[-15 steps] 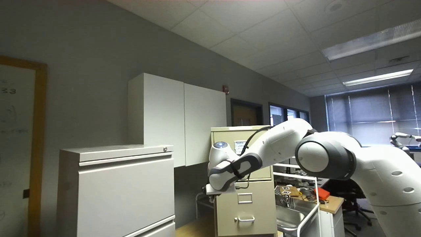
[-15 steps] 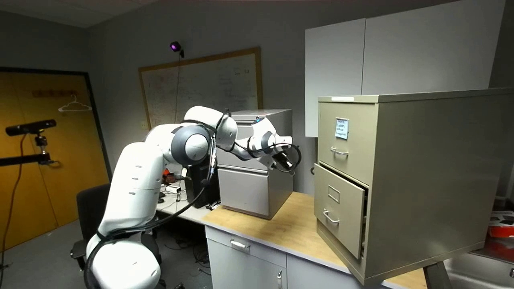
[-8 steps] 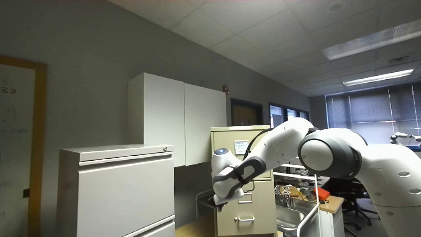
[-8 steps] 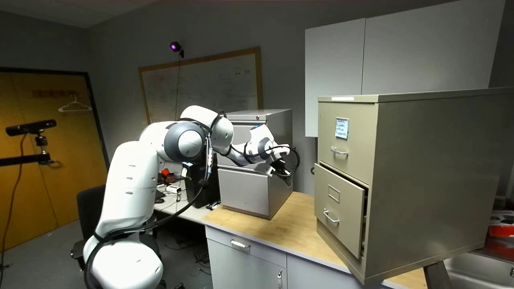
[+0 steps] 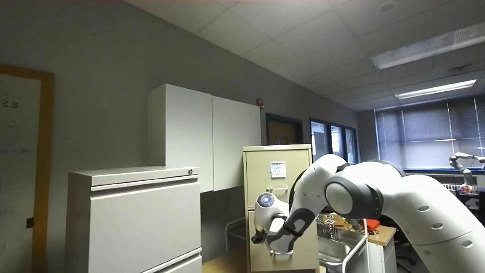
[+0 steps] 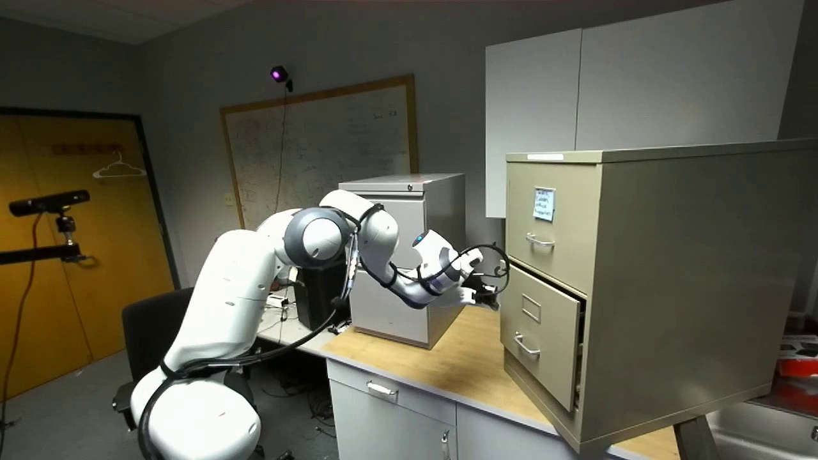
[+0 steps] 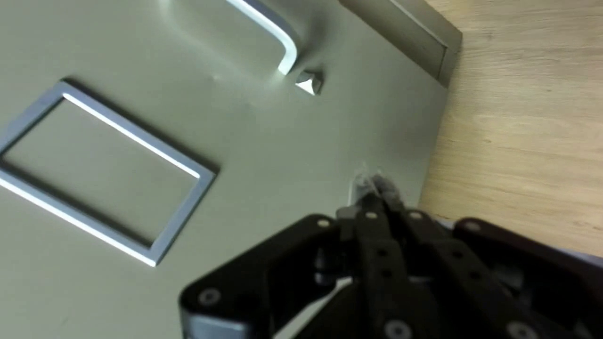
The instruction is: Close the bottom drawer of the cabinet to the right.
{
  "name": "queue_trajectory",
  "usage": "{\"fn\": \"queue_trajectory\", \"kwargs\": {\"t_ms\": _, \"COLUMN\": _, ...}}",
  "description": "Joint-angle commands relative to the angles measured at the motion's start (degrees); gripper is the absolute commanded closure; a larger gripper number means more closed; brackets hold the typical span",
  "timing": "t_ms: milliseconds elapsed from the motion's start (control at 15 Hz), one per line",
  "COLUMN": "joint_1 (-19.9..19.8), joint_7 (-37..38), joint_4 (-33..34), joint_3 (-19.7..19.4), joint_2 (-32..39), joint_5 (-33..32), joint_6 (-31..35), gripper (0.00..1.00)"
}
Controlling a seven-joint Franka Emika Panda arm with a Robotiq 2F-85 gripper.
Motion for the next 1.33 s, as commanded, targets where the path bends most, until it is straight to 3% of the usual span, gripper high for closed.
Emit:
{"fn": "queue_trajectory", "kwargs": {"t_ms": 0, "joint_1": 0.0, "joint_7": -1.0, "joint_4": 7.1, "joint_3": -4.6, "joint_2": 8.1, "joint_5": -7.6, "joint_6": 6.0, "gripper": 1.0}}
{"fn": "queue_trajectory", "kwargs": {"t_ms": 133, "joint_1": -1.1, "joint_7": -2.6, "joint_4": 11.0, "joint_3": -6.5, "joint_2": 12.0, "joint_5": -10.4, "joint_6": 8.6, "gripper": 1.0}}
{"fn": "queue_trajectory", "kwargs": {"t_ms": 400, "joint_1": -4.6, "joint_7": -10.0, "joint_4": 18.4, "joint_3": -6.2, "joint_2": 17.7, "joint_5": -11.4, "joint_6": 10.0, "gripper": 1.0}}
{"fn": "queue_trajectory", "kwargs": {"t_ms": 667, "joint_1": -6.4, "joint_7": -19.5, "joint_4": 21.8, "joint_3": -6.0, "joint_2": 18.8, "joint_5": -10.5, "joint_6": 10.2, "gripper": 1.0}}
{"fn": "queue_trajectory", "kwargs": {"t_ms": 933, "joint_1": -5.9, "joint_7": -25.3, "joint_4": 22.4, "joint_3": -7.4, "joint_2": 19.1, "joint_5": -10.8, "joint_6": 11.1, "gripper": 1.0}}
{"fn": "queue_trajectory", "kwargs": {"t_ms": 1267, "joint_1": -3.6, "joint_7": -25.2, "joint_4": 22.0, "joint_3": -11.9, "joint_2": 19.9, "joint_5": -10.5, "joint_6": 15.0, "gripper": 0.98}}
